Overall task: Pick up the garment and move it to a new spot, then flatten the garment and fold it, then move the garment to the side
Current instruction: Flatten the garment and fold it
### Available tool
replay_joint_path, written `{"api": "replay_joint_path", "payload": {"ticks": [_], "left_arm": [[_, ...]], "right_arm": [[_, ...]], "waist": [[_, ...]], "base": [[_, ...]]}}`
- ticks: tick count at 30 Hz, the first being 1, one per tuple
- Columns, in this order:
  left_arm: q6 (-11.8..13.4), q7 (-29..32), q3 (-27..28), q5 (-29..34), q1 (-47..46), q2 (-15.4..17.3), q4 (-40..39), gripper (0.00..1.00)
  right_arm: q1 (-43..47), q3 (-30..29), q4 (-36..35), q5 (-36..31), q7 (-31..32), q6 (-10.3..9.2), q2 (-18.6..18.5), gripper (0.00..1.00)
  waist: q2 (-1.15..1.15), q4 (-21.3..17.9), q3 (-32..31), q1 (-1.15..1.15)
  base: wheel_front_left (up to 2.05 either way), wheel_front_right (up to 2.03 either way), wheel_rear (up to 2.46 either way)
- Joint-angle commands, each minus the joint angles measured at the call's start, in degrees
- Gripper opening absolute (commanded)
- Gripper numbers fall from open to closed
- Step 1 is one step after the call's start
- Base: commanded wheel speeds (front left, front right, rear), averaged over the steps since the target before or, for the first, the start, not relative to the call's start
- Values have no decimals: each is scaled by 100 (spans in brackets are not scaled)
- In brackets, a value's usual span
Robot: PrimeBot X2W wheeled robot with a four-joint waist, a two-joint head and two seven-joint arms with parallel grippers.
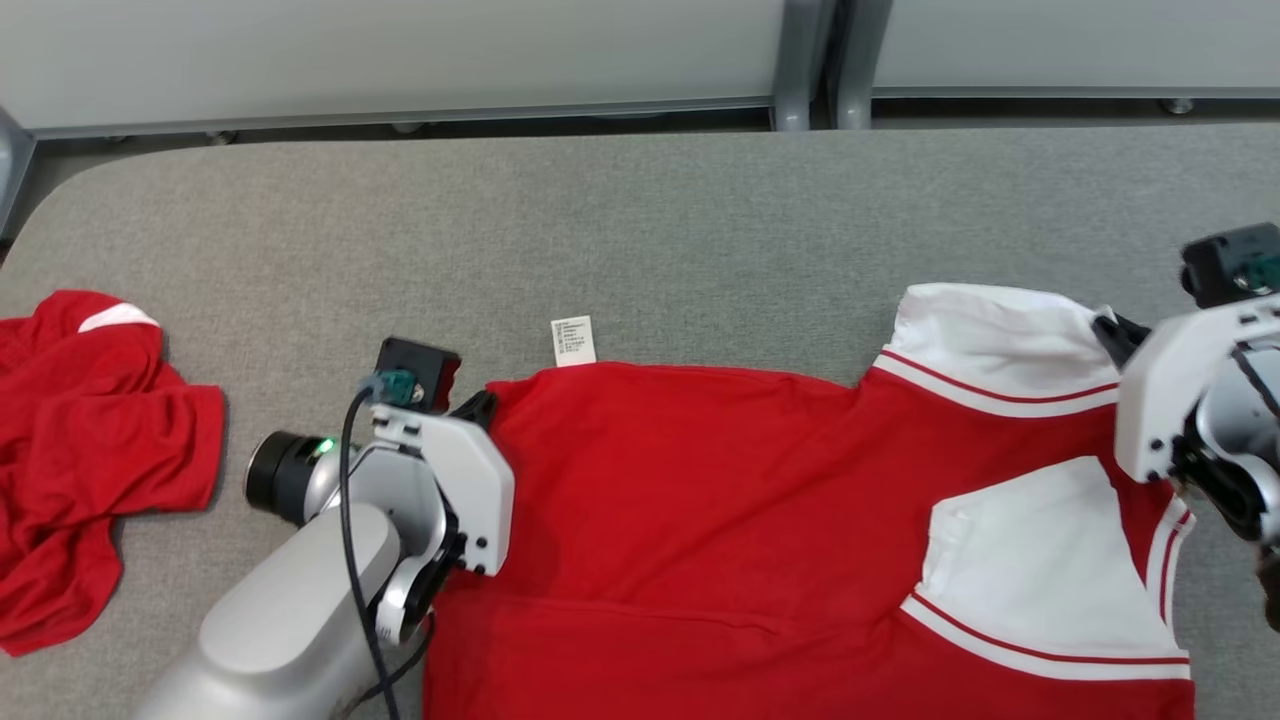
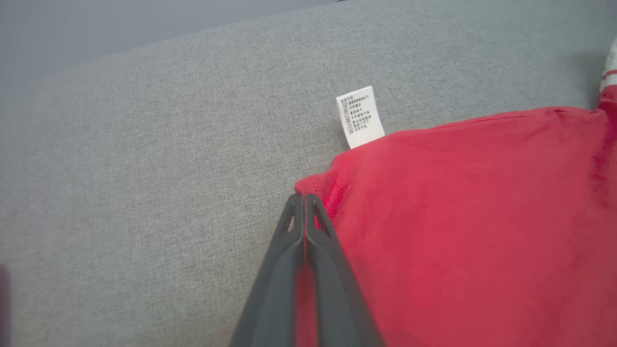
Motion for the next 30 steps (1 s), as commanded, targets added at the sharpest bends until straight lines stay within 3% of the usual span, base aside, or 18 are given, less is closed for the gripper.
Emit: {"api": "replay_joint_path", "payload": {"ticks": [1, 5, 9, 19, 30], "left_arm": [[46, -67, 26, 41, 93, 54, -33, 0], [194, -422, 110, 85, 439, 281, -374, 0], [398, -738, 243, 11, 870, 440, -767, 0], [825, -972, 444, -290, 1903, 759, -1311, 0], [593, -1196, 33, 203, 1802, 915, -954, 0]], "right_arm": [[112, -20, -130, 53, 53, 1, -64, 0], [939, -371, -1259, 215, 423, 0, -367, 0], [1662, -701, -2119, 242, 859, 1, -331, 0], [2884, -1141, -3286, 124, 1922, 1, -278, 0], [3703, -1456, -4002, 168, 3006, 1, -140, 0]], "waist": [[0, -65, -59, 0], [0, -182, -194, 0], [0, -259, -309, 0], [0, -331, -619, 0], [0, -370, -753, 0]], "base": [[0, 0, 0], [0, 0, 0], [0, 0, 0], [0, 0, 0], [0, 0, 0]]}}
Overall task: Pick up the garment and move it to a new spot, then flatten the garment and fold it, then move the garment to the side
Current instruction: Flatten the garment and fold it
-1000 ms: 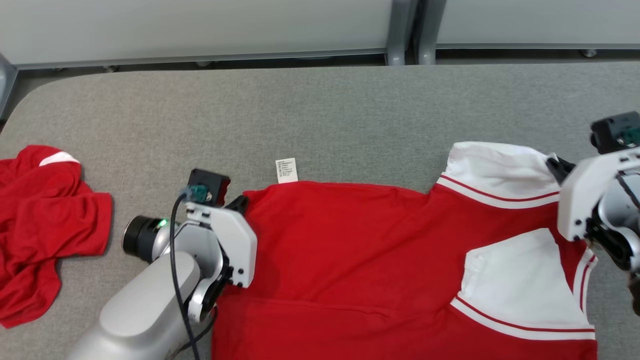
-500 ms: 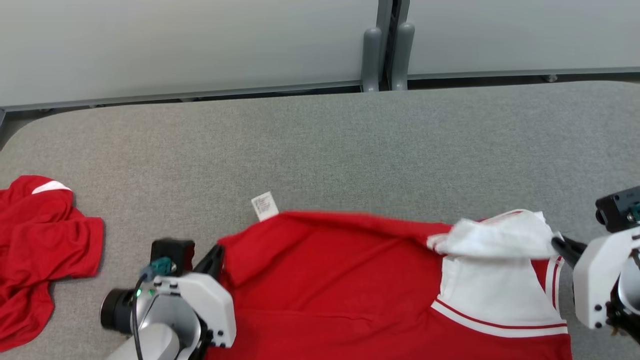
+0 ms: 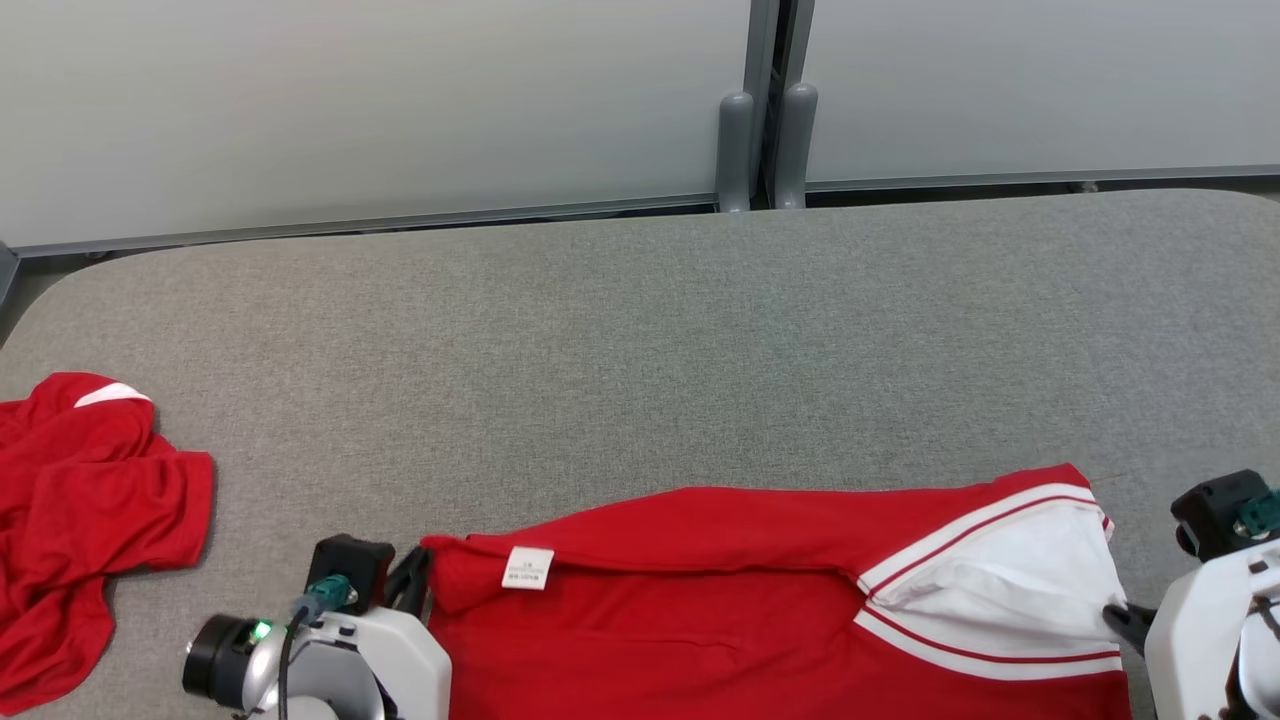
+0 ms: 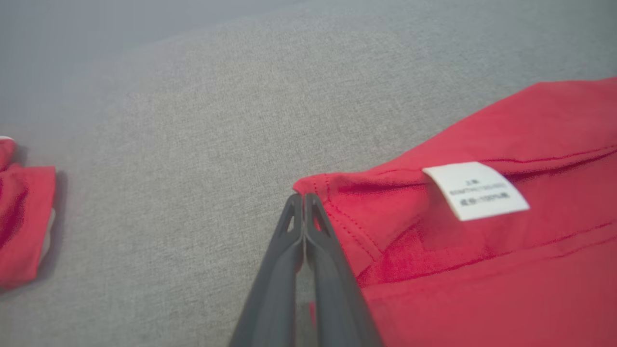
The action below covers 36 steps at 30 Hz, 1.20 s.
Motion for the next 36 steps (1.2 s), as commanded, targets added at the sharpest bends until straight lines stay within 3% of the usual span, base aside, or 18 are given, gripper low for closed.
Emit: {"api": "replay_joint_path", "payload": {"ticks": [1, 6, 11, 19, 20, 21, 22, 23, 27, 31, 36], "left_arm": [[13, -227, 39, 138, -158, 49, 65, 0], [-116, -809, 39, 406, -324, 61, 99, 0], [-329, -519, -190, 290, -162, 3, 345, 0], [-181, -319, -267, 216, 103, 116, 361, 0], [-154, -306, -261, 217, 118, 125, 394, 30], [-121, -289, -232, 175, 140, 114, 438, 100], [-112, -305, -217, 171, 142, 97, 457, 100], [-87, -296, -185, 121, 153, 69, 484, 100], [8, -286, -48, -90, 258, 12, 567, 100], [123, -877, 549, -569, 550, -126, 309, 100], [-359, -1645, 1547, -1025, 1022, -375, -421, 100]], "right_arm": [[111, -31, -91, 77, 150, 1, 29, 0], [221, -159, -264, 71, 309, 1, 71, 0], [327, -185, -309, 104, 580, 1, 136, 0], [474, -356, -490, 102, 921, 1, 164, 0], [512, -377, -503, 102, 1009, 1, 203, 0], [572, -392, -506, 112, 1095, 1, 242, 0], [595, -396, -542, 128, 1153, 1, 266, 36], [592, -456, -563, 132, 1179, 1, 322, 100], [662, -522, -640, 81, 1195, 1, 480, 100], [768, -764, -710, 97, 976, 1, 748, 100], [949, -1323, -950, -39, 441, 1, 1388, 100]], "waist": [[0, -10, -2, 0], [0, -20, 10, 0], [0, -51, 1, 0], [0, -27, -40, 0], [0, -24, -43, 0], [0, -21, -49, 0], [0, -18, -55, 0], [0, -16, -61, 0], [0, -15, -111, 0], [0, 19, -231, 0], [0, 125, -411, 0]], "base": [[0, 0, 0], [0, 0, 0], [0, 0, 0], [0, 0, 0], [0, 0, 0], [0, 0, 0], [0, 0, 0], [0, 0, 0], [0, 0, 0], [0, 0, 0], [0, 0, 0]]}}
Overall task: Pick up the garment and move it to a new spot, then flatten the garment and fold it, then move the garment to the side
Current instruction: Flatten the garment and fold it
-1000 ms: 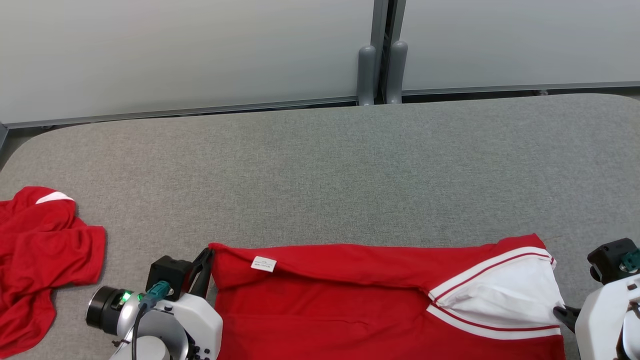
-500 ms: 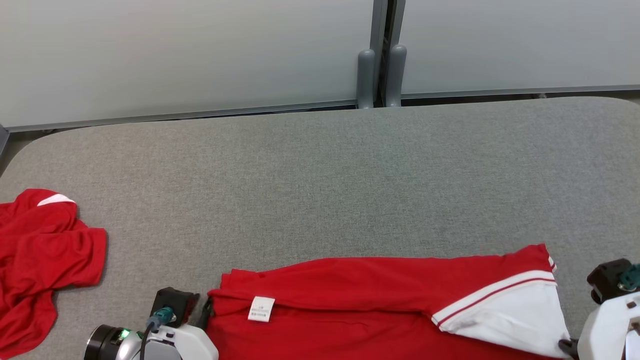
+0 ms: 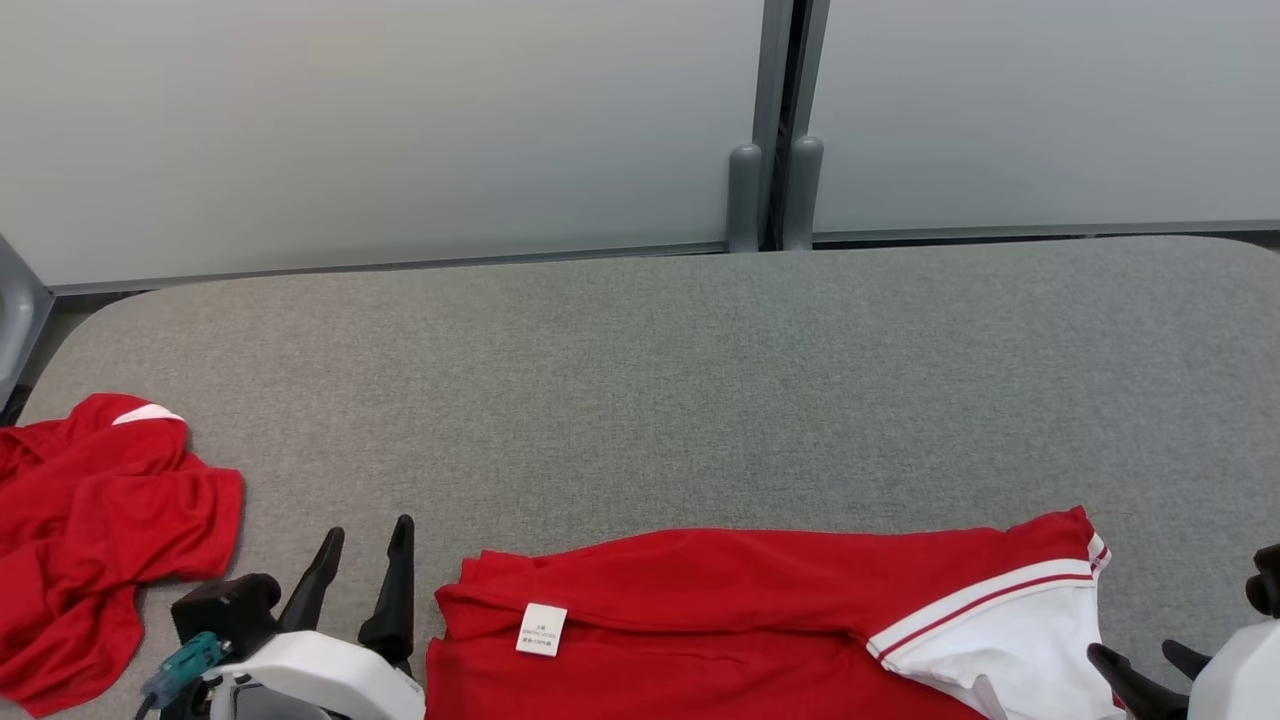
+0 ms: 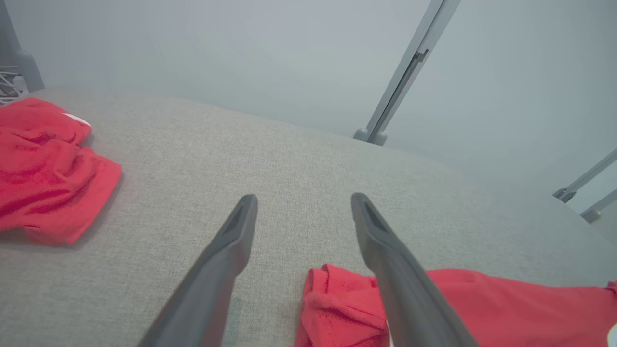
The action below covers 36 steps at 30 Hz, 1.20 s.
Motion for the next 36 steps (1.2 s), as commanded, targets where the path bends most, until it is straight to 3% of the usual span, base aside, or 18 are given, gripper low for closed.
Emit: {"api": "replay_joint_path", "payload": {"ticks": [1, 7, 14, 24, 36], "left_arm": [[-113, -43, 248, 53, 146, -20, -155, 100], [-789, -53, 1553, 814, 748, -586, -974, 100], [-1214, -55, 2115, 1246, 1022, -817, -959, 100], [-1318, -51, 2321, 1285, 996, -796, -838, 100], [-1540, 199, 2298, 995, 1046, -682, -935, 100]], "right_arm": [[86, -77, -35, -69, -127, 2, 157, 100], [-52, -627, 252, -556, -631, 2, 721, 100], [-592, -762, 1125, -886, -562, 2, 840, 100], [-1192, -827, 2213, -1257, -364, 2, 846, 100], [-1638, -1008, 3334, -1463, -663, 2, 842, 100]], "waist": [[0, 50, -85, 0], [0, 65, -143, 0], [0, 66, -55, 0], [0, 214, 102, 0], [0, 421, 201, 0]], "base": [[0, 0, 0], [0, 0, 0], [0, 0, 0], [0, 0, 0], [0, 0, 0]]}}
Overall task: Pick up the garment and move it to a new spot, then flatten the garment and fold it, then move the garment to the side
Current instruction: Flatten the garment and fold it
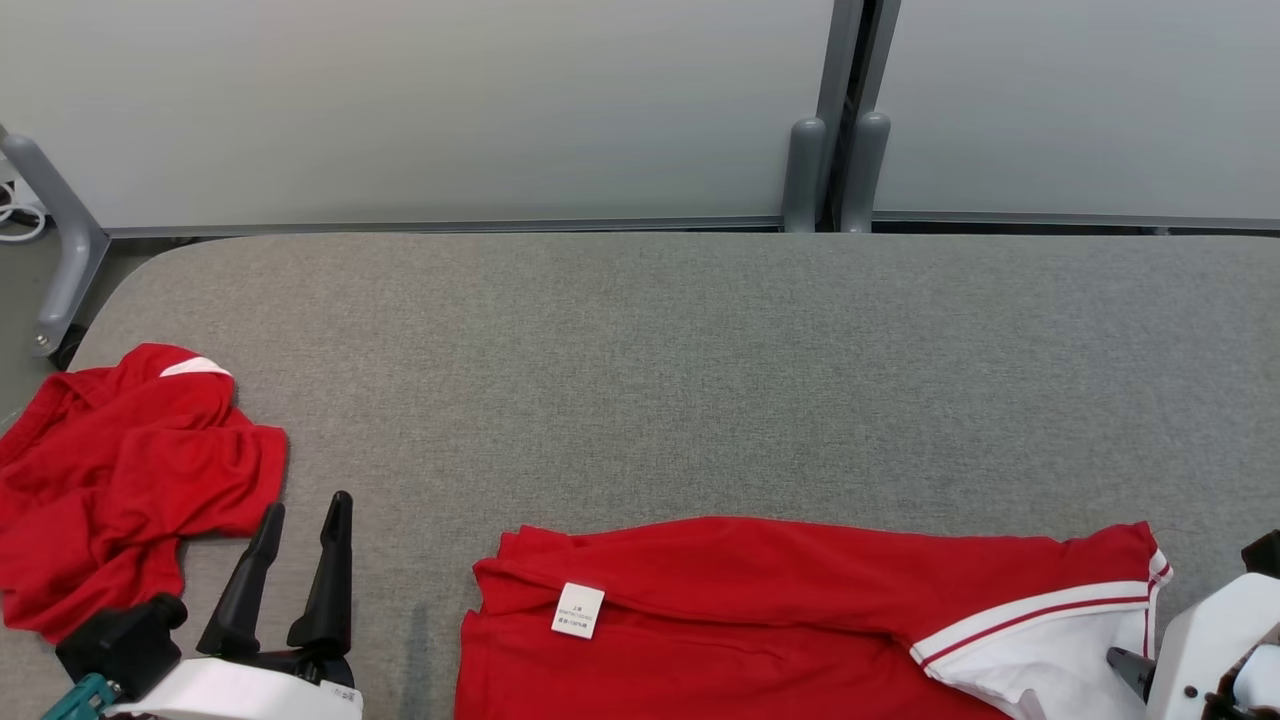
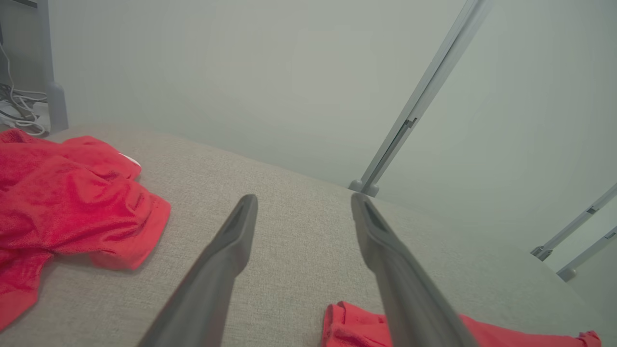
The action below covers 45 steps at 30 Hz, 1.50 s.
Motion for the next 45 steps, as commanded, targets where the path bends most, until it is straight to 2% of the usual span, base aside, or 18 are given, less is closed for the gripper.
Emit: {"api": "replay_joint_path", "payload": {"ticks": [1, 5, 11, 12, 14, 17, 22, 31, 35, 37, 39, 45], "left_arm": [[-12, 13, 31, -18, 5, 58, -37, 100], [-100, 62, 13, 25, 40, 211, -148, 100], [271, 117, -47, 513, 120, 462, -233, 100], [367, 181, -88, 619, 146, 506, -269, 100], [471, 255, -135, 758, 143, 583, -300, 100], [568, 294, -180, 851, 122, 590, -354, 100], [660, 349, -209, 891, 93, 589, -395, 100], [620, 381, -262, 756, 89, 517, -351, 100], [606, 370, -284, 723, 105, 485, -322, 100], [598, 367, -297, 695, 120, 475, -296, 100], [575, 361, -304, 672, 140, 459, -279, 100], [601, 315, -287, 646, 233, 486, -242, 100]], "right_arm": [[-51, -19, 56, -55, -7, 3, -30, 100], [-102, 12, 274, -93, -29, 3, -17, 100], [-62, 252, 413, 64, 32, 9, 33, 100], [-22, 324, 396, 112, 36, 9, 32, 48], [-4, 413, 357, 111, 9, 9, 36, 0], [0, 389, 276, 8, -87, 7, -4, 0], [-175, -35, 109, -289, -392, 1, -65, 0], [-240, -1148, -252, -1070, -787, 1, -144, 0], [-130, -1351, -445, -1360, -796, 1, -200, 0], [-29, -1248, -614, -1465, -732, 1, -210, 0], [78, -975, -833, -1259, -566, 4, -165, 0], [669, 513, -1954, -203, 0, 2, -81, 0]], "waist": [[0, 18, 9, 0], [0, 70, 22, 0], [0, 121, 10, 0], [0, 121, 9, 0], [0, 113, 15, 0], [0, 93, 30, 0], [0, 37, 35, 0], [0, -15, -11, 0], [0, -19, -51, 0], [0, -26, -80, 0], [0, -43, -114, 0], [0, -128, -205, 0]], "base": [[0, 0, 0], [0, 0, 0], [0, 0, 0], [0, 0, 0], [0, 0, 0], [0, 0, 0], [0, 0, 0], [0, 0, 0], [0, 0, 0], [0, 0, 0], [0, 0, 0], [0, 0, 0]]}}
